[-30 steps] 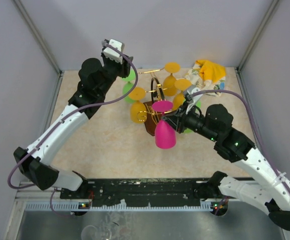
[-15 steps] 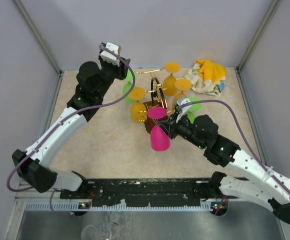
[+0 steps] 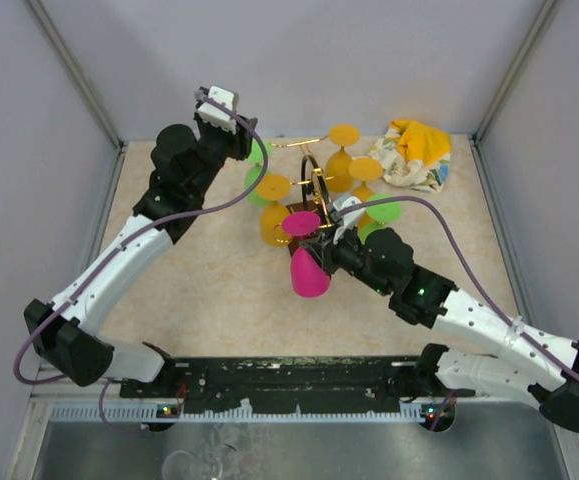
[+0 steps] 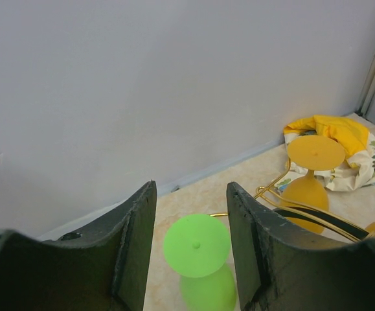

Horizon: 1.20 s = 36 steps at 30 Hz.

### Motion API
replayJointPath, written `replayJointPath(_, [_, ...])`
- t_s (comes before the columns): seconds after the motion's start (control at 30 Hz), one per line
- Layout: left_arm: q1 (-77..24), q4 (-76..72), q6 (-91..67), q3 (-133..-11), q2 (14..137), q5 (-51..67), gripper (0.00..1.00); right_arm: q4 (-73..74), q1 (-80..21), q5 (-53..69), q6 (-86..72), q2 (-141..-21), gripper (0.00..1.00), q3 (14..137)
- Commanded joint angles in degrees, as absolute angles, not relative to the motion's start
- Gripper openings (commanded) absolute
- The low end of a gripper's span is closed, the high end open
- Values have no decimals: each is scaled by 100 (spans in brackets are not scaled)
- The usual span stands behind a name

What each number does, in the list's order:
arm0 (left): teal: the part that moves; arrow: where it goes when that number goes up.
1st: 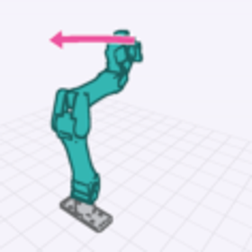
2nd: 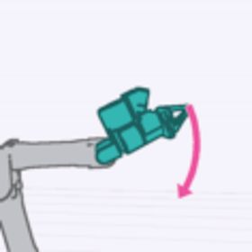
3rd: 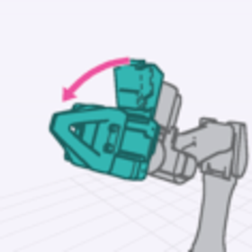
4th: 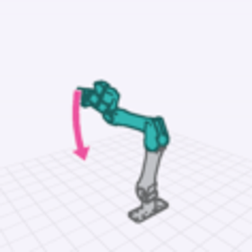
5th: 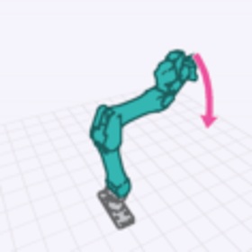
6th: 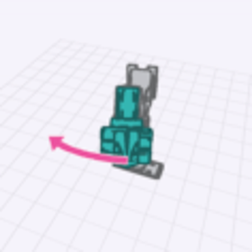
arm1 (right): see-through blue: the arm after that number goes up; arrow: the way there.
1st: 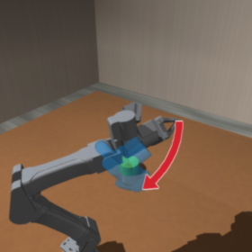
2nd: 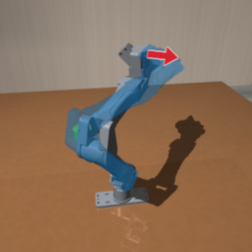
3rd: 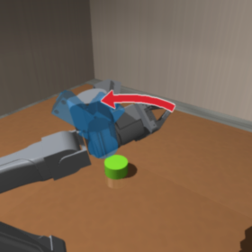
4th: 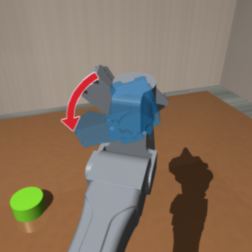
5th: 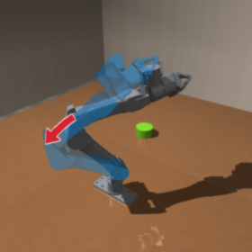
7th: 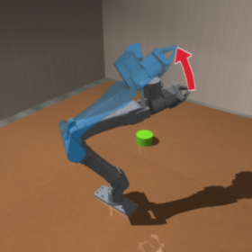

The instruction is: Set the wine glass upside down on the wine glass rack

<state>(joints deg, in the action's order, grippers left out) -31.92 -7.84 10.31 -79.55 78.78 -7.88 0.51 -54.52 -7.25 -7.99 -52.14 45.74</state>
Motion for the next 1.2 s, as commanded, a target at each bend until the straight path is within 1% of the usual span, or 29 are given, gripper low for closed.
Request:
replayJointPath(0.0, [-3142, -989, 1018, -7892, 7692, -712, 54, -440, -5579, -971, -688, -5229, 0, 4582])
replayJointPath(0.23, [-3122, -1002, 998, -7857, 7670, -684, 54, -634, -5598, -1149, -699, -5305, 0, 4400])
replayJointPath(0.73, [-3056, -1011, 1016, -7816, 7568, -666, 54, -1557, -5856, -1526, -667, -5658, 0, 4137])
replayJointPath(1.17, [-3005, -1061, 989, -7726, 7511, -620, 54, -1989, -6095, -1187, -572, -6096, 0, 4339])
